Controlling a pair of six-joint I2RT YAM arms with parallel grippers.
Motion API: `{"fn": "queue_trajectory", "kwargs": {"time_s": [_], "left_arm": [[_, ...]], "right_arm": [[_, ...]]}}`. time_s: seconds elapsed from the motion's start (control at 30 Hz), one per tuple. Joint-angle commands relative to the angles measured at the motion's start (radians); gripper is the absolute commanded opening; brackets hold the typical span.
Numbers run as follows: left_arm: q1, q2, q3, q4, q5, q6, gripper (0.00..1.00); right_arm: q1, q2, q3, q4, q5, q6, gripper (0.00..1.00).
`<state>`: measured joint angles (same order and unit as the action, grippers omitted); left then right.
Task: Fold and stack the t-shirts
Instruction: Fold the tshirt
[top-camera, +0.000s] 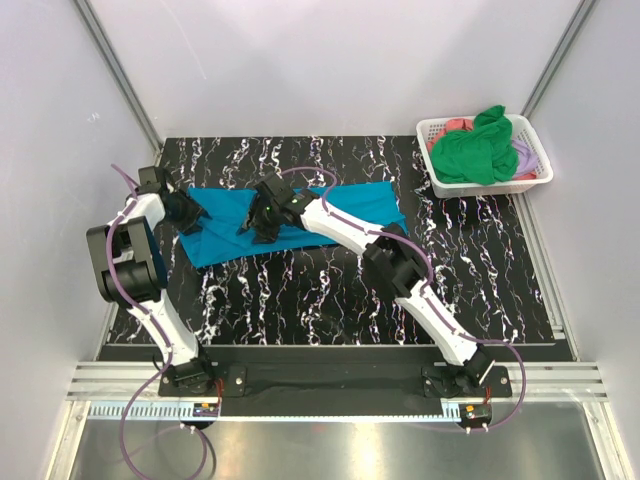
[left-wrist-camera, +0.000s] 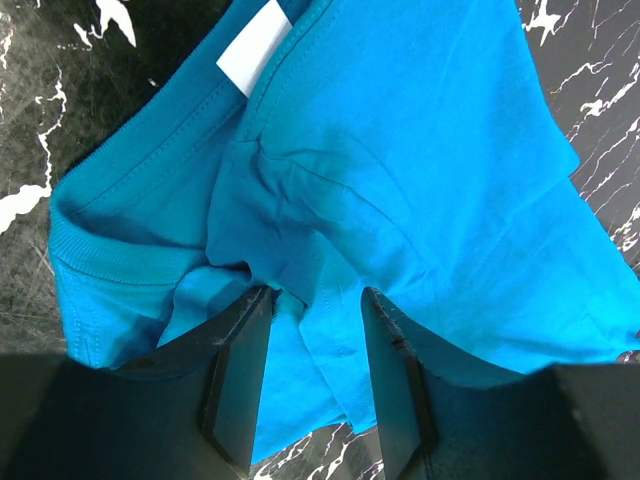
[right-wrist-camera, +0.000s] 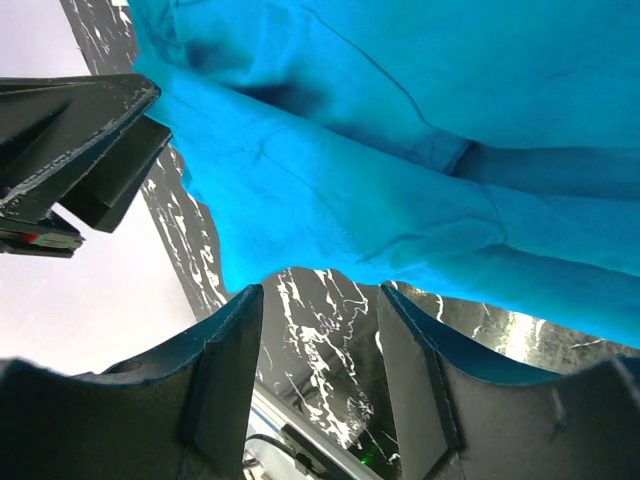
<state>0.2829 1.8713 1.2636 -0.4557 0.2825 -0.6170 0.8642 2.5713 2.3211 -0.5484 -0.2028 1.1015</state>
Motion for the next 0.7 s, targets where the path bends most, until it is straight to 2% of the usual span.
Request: {"fn": "queue_trajectory", "kwargs": {"time_s": [0.0, 0.27, 0.5, 0.57, 0.63, 0.67], "left_arm": [[-0.004, -0.034, 0.046, 0.008, 0.023, 0.01, 0.47], [-0.004, -0.054, 0.049, -0.005, 0.009, 0.017, 0.46], [-0.007, -0.047, 0.059, -0.009, 0.012, 0.023, 0.34], [-0.008, -0.046, 0.066, -0.012, 0.009, 0.026, 0.29], [-0.008, -0.043, 0.072, -0.018, 0.006, 0.03, 0.17], [-0.007, -0.043, 0.075, -0.018, 0.007, 0.03, 0.13]], "right_arm": [[0.013, 0.033, 0.052, -0.027, 0.008, 0.029, 0.56], [0.015, 0.041, 0.05, -0.054, 0.036, 0.043, 0.55], [0.013, 0.084, 0.115, -0.058, 0.037, 0.037, 0.51], [0.012, 0.095, 0.124, -0.047, 0.036, 0.034, 0.42], [0.012, 0.098, 0.129, -0.041, 0.037, 0.034, 0.32], [0.012, 0.096, 0.132, -0.038, 0.043, 0.034, 0.22]]}}
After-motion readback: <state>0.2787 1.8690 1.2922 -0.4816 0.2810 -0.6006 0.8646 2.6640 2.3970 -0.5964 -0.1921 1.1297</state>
